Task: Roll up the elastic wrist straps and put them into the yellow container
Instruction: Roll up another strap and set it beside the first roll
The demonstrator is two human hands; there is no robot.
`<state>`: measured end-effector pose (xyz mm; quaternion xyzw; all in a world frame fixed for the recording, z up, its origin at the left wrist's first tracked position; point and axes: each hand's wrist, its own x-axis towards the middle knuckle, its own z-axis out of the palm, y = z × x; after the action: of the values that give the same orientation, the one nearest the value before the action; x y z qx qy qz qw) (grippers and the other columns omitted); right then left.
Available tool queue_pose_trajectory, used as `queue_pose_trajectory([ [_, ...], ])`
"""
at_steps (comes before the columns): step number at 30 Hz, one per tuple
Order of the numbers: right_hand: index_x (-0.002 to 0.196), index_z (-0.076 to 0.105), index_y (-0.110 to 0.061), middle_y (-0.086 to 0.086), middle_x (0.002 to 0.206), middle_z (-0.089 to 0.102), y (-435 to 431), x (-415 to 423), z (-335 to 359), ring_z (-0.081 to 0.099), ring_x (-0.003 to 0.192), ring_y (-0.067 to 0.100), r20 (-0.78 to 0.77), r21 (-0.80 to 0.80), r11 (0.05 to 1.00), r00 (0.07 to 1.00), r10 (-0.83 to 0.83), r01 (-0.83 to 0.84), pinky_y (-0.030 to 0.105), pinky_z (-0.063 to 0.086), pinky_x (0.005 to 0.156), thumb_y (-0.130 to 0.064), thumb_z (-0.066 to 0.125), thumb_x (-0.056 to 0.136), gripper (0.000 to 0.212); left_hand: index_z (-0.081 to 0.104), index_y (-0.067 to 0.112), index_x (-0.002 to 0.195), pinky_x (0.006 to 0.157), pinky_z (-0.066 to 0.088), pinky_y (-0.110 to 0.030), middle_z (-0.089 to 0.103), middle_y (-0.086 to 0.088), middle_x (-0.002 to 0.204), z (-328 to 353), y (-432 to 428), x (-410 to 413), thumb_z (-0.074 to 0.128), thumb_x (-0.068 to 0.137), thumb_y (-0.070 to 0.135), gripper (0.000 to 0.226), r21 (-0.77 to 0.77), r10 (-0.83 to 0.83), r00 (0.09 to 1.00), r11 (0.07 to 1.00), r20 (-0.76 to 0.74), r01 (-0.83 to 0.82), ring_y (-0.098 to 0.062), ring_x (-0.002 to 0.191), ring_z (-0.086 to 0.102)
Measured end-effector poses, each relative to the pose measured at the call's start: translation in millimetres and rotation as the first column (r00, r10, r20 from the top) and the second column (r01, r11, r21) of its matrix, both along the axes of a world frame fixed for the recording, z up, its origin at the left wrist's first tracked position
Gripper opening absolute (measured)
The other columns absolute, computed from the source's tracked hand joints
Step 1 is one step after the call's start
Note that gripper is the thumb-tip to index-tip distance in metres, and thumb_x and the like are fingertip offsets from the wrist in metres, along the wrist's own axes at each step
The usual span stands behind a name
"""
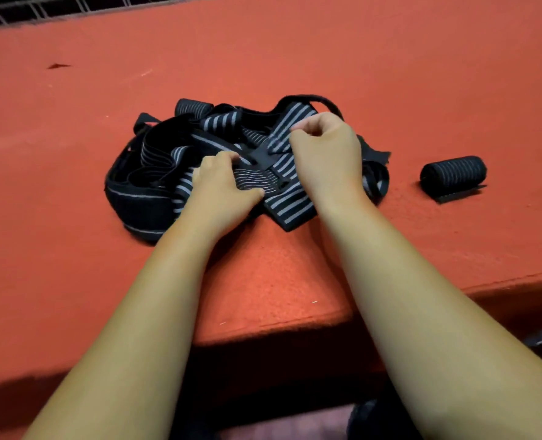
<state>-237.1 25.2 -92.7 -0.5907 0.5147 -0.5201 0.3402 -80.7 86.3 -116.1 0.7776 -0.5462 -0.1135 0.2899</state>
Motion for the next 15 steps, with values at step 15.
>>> queue_pose_trajectory([
  [15,0.141,0.067,-0.026,-0.006,0.129,0.073,21,28,-18,0.071,0.116,0.022,-0.243,0.314,0.927,0.927,0.286,-0.204,0.041,0.057,0.103,-0.031,0.059,0.099,0.043,0.057,0.017,0.119,0.094,0.046,-0.038,0.057,-0.003,0.120,-14,1,18,0.083,0.091,0.031,0.041,-0.067,-0.020,0.997,0.998,-0.073,0.015,-0.025,0.115,0.058],
])
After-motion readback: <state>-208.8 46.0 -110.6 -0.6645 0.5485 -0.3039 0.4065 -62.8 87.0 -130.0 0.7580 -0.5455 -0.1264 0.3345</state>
